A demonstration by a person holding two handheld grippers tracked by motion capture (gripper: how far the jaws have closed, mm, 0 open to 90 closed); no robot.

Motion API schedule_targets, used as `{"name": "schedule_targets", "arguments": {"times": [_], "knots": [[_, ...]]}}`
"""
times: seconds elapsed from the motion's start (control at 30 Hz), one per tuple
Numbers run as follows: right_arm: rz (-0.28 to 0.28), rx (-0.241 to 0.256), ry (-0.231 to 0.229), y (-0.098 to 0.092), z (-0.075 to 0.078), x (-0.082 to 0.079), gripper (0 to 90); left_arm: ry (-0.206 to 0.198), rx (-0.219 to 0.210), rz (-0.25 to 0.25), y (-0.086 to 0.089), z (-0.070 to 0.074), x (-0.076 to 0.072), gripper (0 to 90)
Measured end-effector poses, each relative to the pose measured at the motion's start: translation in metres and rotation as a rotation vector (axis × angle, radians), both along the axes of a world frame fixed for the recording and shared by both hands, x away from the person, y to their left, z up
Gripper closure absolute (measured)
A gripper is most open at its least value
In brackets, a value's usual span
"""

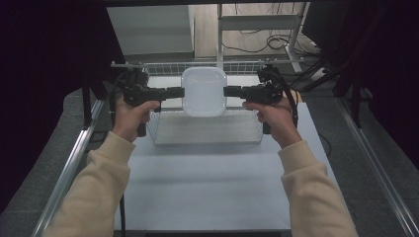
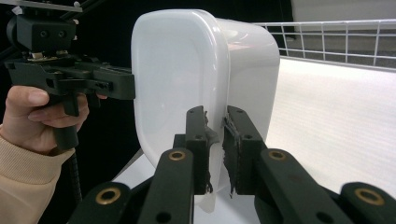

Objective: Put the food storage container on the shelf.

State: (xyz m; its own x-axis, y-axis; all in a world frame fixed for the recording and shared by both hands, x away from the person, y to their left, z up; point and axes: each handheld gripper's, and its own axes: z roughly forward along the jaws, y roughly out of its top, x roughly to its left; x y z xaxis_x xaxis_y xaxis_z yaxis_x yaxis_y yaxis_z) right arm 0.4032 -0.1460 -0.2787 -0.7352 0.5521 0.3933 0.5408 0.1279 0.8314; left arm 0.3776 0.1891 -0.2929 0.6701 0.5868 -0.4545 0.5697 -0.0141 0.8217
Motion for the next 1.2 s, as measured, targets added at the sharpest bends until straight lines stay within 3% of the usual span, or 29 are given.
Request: {"name": "schedule_targets", "arguments": {"times": [0.47,0.83,1.0,1.2], "knots": [[-0.010,-0.008,0.052,0.005,-0.001,0.028,80.0,0.054,-0.002,0.014,0.003,-0.002,0.026,80.5],[-0.039,-0.013,0.110,0.005,-0.008,0.047,79.6,0.123,0.000,0.012,0.000,-0.011,0.051,80.2],[-0.054,0.014,0.150,0.004,-0.011,0.058,79.4,0.153,-0.047,0.014,0.003,-0.016,0.062,80.3],[-0.083,0.054,0.234,0.006,-0.013,0.074,77.7,0.238,-0.138,0.017,0.009,-0.023,0.078,79.4]]}}
